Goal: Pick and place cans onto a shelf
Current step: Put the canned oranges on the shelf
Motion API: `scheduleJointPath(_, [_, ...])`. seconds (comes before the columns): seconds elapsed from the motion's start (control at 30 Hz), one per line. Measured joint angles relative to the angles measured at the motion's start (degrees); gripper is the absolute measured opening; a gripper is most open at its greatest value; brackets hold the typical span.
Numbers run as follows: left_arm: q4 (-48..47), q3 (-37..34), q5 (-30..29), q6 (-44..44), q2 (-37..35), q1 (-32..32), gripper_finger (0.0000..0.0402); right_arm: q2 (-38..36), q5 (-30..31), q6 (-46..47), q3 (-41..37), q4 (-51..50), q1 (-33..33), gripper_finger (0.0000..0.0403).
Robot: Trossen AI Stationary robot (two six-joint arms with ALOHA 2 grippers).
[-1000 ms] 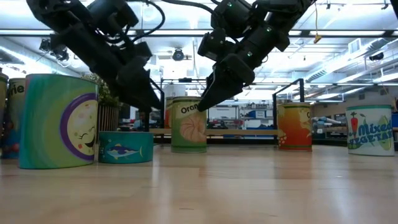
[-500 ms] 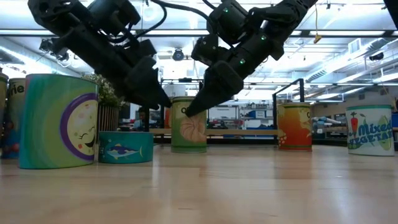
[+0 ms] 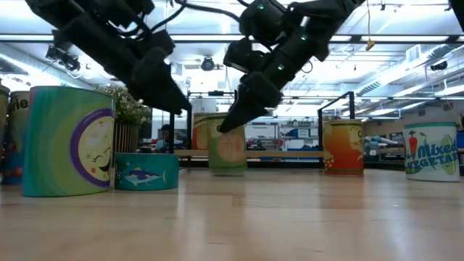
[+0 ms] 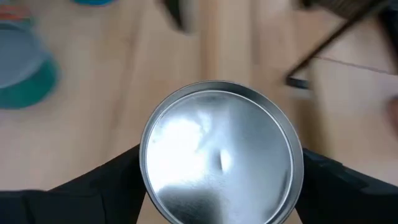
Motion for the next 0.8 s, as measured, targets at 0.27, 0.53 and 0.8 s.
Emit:
scheduleJointPath(0.27, [-12.13, -0.07, 5.04, -4.2, -4.91, -1.16, 0.0389, -0.8, 2.09, -1.79, 6.73, -4.84, -4.42, 0.0335])
scheduleJointPath(0.53, [-14.29, -0.05, 6.48, -7.54, -4.84, -3.06, 0.0389, 0.12, -3.68, -3.51, 8.55, 6.63, -8.68, 0.0336])
scheduleJointPath(0.8, [-14.2, -0.03, 6.43, -7.97, -4.82, -2.89, 0.0389, 3.4, -4.07, -4.86, 9.57, 12.66, -10.48, 0.0336])
